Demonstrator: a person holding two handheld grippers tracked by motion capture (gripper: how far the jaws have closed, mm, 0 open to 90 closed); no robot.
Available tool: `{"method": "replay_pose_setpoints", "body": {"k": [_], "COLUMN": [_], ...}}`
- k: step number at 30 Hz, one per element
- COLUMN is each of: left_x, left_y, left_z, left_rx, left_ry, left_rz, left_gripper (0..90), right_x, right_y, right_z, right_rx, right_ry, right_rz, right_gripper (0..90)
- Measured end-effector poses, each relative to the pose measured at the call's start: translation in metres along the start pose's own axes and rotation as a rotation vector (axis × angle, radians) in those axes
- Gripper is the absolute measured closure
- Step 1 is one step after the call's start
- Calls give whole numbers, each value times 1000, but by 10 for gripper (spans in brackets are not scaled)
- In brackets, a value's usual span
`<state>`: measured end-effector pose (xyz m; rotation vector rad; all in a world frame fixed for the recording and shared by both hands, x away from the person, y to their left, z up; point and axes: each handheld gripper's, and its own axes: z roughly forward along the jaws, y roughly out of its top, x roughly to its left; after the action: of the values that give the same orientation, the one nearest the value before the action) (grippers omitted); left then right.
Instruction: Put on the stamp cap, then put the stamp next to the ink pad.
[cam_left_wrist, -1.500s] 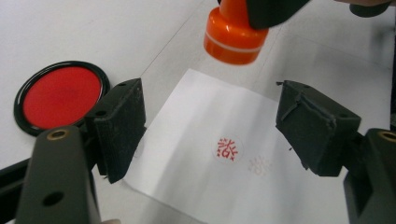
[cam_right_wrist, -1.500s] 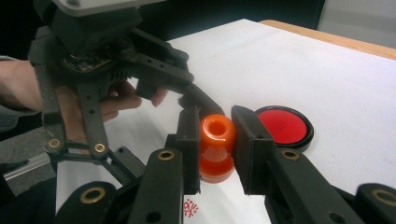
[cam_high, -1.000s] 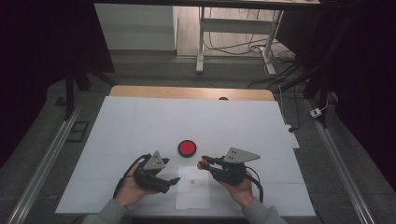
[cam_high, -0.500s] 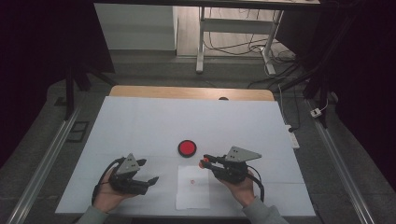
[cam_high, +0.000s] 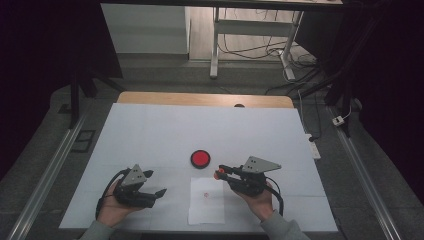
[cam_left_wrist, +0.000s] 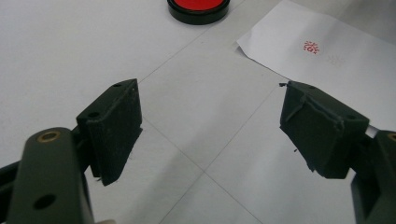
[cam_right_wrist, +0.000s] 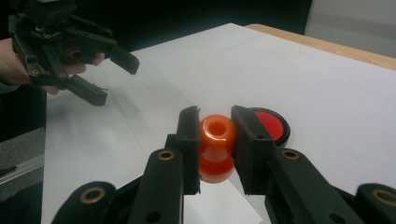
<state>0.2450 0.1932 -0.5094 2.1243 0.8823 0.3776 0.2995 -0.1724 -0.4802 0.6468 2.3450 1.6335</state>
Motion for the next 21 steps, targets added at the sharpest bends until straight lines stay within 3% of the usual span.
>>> {"method": "replay_pose_setpoints", "body": {"k": [11,21], "left_x": [2,4], "left_y": [0,-1], "left_z": [-2,-3], "left_rx": [-11,-7], "left_ry": [-2,-3], "left_rz": [-6,-13], "left_gripper": [210,211], "right_x": [-5,-23], "right_y": [2,8], "right_z": [0,2], "right_rx": [-5,-17], "right_ry": [-20,-71], "right_rz": [-4,8], "right_gripper": [725,725]}}
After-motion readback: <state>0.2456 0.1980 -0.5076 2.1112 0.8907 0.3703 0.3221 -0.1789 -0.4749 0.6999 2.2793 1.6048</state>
